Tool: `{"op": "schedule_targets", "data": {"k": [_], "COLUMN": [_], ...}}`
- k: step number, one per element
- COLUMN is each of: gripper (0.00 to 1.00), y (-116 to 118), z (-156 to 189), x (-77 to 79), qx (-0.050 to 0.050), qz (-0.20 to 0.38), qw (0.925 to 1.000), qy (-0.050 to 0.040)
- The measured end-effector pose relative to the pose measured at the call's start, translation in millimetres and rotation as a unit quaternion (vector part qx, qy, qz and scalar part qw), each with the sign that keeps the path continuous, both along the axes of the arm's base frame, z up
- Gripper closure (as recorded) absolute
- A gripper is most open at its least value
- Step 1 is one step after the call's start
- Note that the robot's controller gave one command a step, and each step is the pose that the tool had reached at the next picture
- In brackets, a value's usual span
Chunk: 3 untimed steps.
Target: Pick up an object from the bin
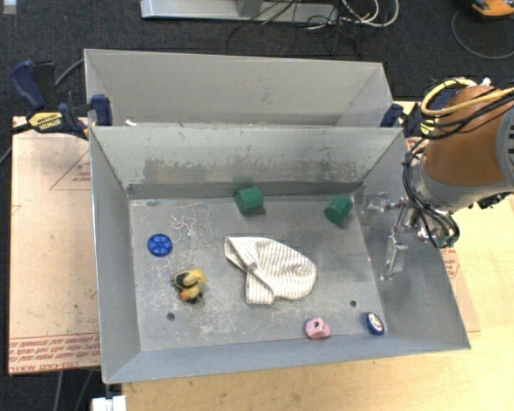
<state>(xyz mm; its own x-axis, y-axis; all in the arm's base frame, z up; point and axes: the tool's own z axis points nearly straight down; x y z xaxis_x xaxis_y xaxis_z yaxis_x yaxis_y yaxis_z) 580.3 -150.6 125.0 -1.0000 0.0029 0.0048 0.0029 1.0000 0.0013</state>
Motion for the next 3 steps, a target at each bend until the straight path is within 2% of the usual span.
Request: {"op": "schedule_targets", "data": {"k": [1,2,3], "gripper": [0.0,0.0,0.0], "y": [1.0,75.7,73.8], "z": [4.8,-57.0,-56.0], "x": [1.7,-53.5,-51.8], "qx": [-0.001,0.002,0.001], "qz": [0.002,0.022,0.022], "qw": [1.0,0.9998,0.9998], "qy": [-0.0032,0.0019,0.0008]}}
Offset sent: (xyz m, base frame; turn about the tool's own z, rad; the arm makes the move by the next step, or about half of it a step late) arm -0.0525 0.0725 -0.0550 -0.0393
